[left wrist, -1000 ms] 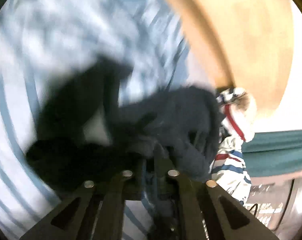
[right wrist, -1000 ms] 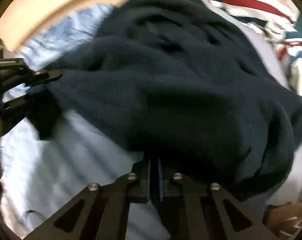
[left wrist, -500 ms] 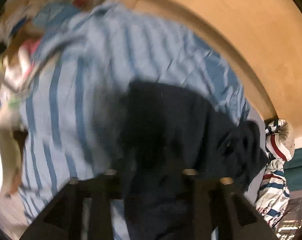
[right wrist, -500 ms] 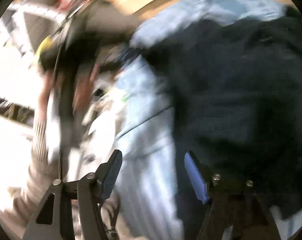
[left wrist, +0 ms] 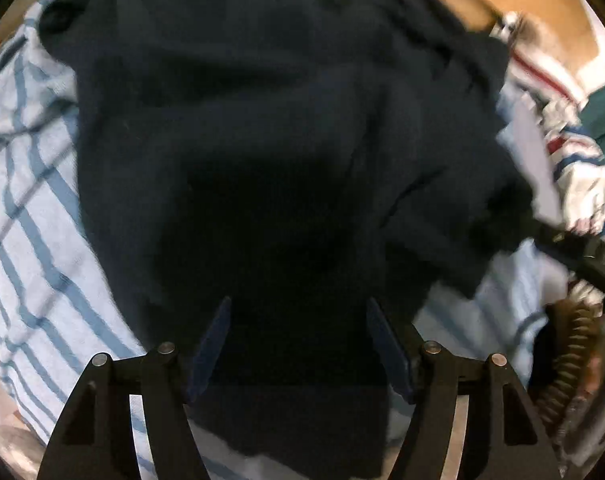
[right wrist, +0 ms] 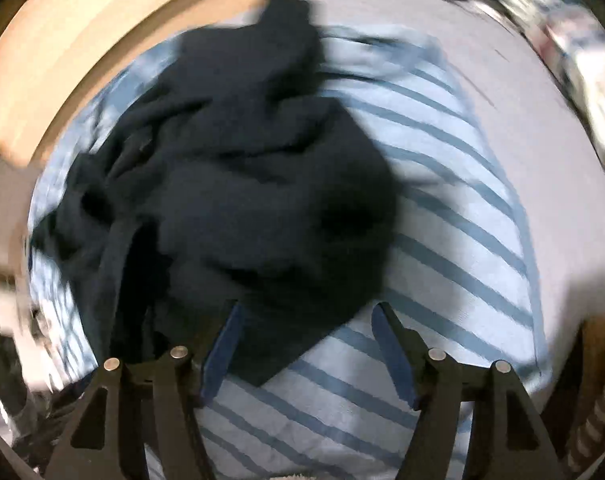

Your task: Fold clothes

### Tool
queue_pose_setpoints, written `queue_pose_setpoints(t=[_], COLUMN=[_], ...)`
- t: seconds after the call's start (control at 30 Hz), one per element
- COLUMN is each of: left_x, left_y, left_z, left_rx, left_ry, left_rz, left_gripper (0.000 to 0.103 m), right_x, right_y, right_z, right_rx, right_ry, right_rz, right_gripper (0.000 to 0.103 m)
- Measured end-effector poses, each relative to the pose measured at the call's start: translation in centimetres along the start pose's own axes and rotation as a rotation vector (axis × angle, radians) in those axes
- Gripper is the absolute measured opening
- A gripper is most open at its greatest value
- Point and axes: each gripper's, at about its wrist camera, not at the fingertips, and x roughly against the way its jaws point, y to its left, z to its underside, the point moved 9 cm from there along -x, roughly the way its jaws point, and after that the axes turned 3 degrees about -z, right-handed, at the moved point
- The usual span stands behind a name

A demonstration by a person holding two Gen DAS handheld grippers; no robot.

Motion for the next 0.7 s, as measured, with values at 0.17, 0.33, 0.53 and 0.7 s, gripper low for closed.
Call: queue_pose_setpoints(t=[0.17, 0.33, 0.53, 0.7], left_x=[0.8, 6.3, 11.6, 10.5], left_y=[4.9, 14.4, 23.3, 22.4], left_z=[0.9, 2.9, 8.7, 10.6], left_rx=[0.203, 0.428, 0.614, 0.705], left_ry=[-0.038, -0.132, -0.158, -0.118], left_rz=[-0.040, -0.206, -0.330, -0.238], left_gripper=[0.010, 0.007, 0.007, 0.007], right_x=[-1.7, -2.6, 7.1, 12.3], right_y=[1.8, 1.0, -4.5, -5.2], right_z=[1.4, 2.6, 5.8, 8.4], right_rx=[0.161, 0.213, -0.023, -0.142], right_ry=[0.028, 0.065, -0.063, -0.125], right_rz=[0.066, 0.192, 0.196, 0.247], right_gripper=[0.077, 0.005, 0.004, 0.024])
